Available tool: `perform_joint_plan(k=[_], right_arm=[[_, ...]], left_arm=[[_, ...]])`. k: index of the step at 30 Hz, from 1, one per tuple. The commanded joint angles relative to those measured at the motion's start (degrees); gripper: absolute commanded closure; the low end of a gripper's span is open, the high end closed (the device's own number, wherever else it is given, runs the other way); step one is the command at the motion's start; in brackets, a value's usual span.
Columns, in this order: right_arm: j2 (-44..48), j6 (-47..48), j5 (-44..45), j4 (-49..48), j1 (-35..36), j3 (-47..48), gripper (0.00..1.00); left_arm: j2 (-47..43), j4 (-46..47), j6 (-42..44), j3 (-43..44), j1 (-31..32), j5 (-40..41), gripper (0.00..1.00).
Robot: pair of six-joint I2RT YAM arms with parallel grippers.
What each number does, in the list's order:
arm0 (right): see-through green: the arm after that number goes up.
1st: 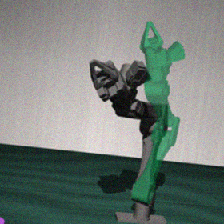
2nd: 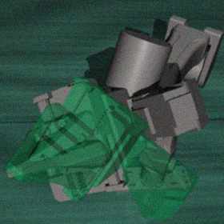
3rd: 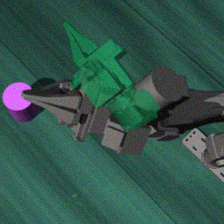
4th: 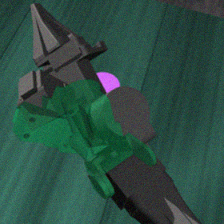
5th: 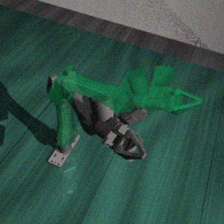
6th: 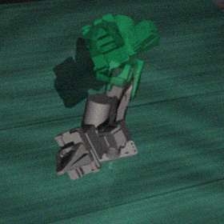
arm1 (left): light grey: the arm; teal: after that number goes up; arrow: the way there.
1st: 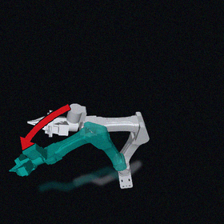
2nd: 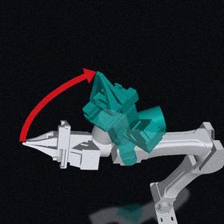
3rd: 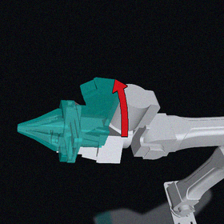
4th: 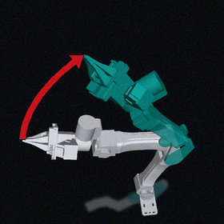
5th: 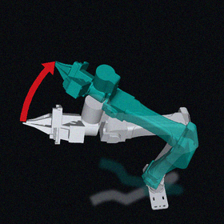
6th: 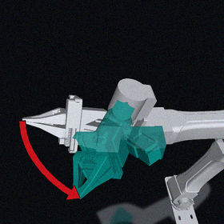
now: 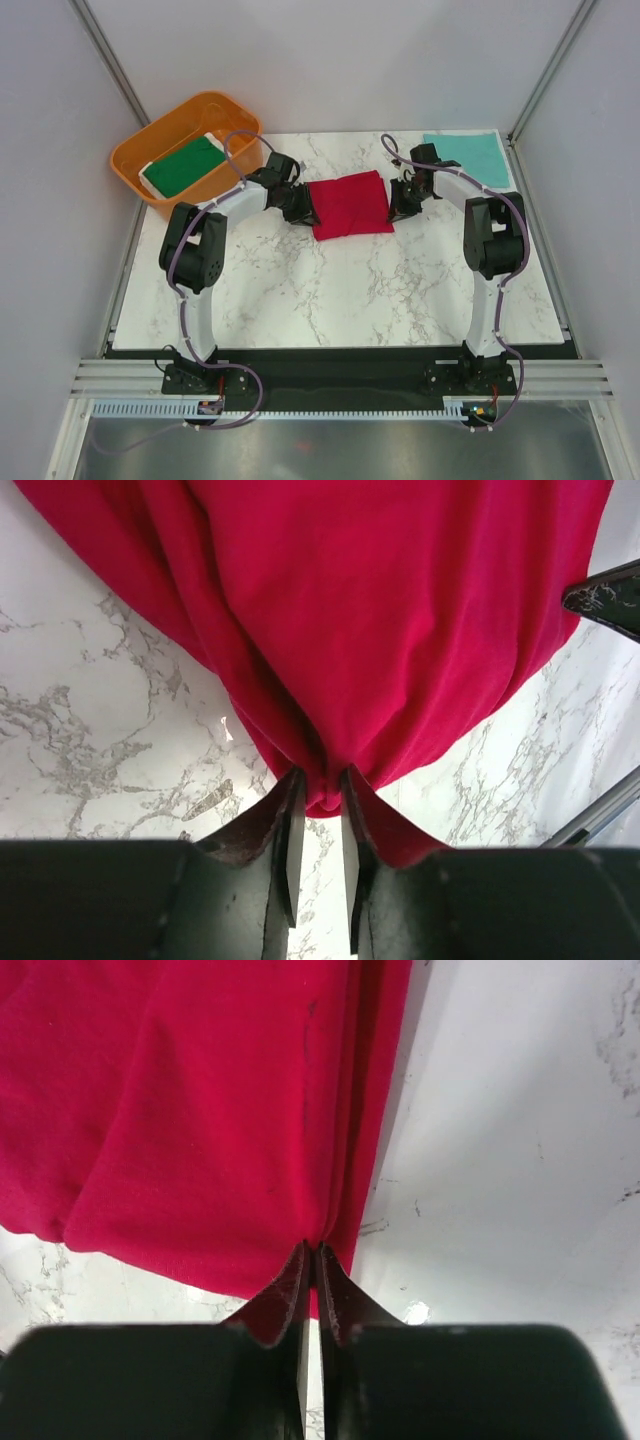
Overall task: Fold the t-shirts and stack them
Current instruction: Fold the tshirt
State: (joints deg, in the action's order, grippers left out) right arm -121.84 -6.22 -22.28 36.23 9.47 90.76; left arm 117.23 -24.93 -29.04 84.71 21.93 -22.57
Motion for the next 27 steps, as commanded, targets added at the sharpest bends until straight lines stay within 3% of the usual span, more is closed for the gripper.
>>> perform_joint_plan(k=[1, 4, 7, 9, 11, 18, 22, 27], right_arm=[[-0.7, 0.9, -1.4, -1.4, -0.3, -0.6, 0.93], [-0.8, 0.9, -1.1, -1.4, -0.5, -0.8, 0.95], [-0.2, 0.9, -0.9, -1.5, -0.4, -1.2, 0.95], [0.0, 0.7, -1.0, -1.7, -0.6, -1.6, 0.95], [0.5, 0.3, -1.1, -2.0, -0.4, -2.2, 0.95], [1.2, -0.5, -2.1, -3.6, -0.6, -4.0, 0.95], [1.4, -0.5, -1.7, -3.7, -0.5, -4.5, 0.95], [1.3, -0.5, -1.7, -4.0, -0.5, -4.5, 0.94]], left_arm=[[-0.1, 1.3, 2.0, 2.6, -0.1, 0.2, 0.74], [-0.9, 1.1, 1.5, 2.0, -0.1, 1.2, 0.73], [-4.0, 1.0, 0.4, -0.1, -0.1, 4.5, 0.57], [-5.6, 1.0, 0.1, -1.1, -0.1, 5.2, 0.55], [-6.7, 1.2, 0.2, -0.7, 0.0, 4.1, 0.55], [-4.3, 3.6, -1.3, -0.3, 0.0, -1.7, 0.72], [-2.5, 4.4, -2.3, -1.2, 0.0, -2.0, 0.73], [-1.8, 4.9, -2.6, -2.4, 0.0, -0.9, 0.65]])
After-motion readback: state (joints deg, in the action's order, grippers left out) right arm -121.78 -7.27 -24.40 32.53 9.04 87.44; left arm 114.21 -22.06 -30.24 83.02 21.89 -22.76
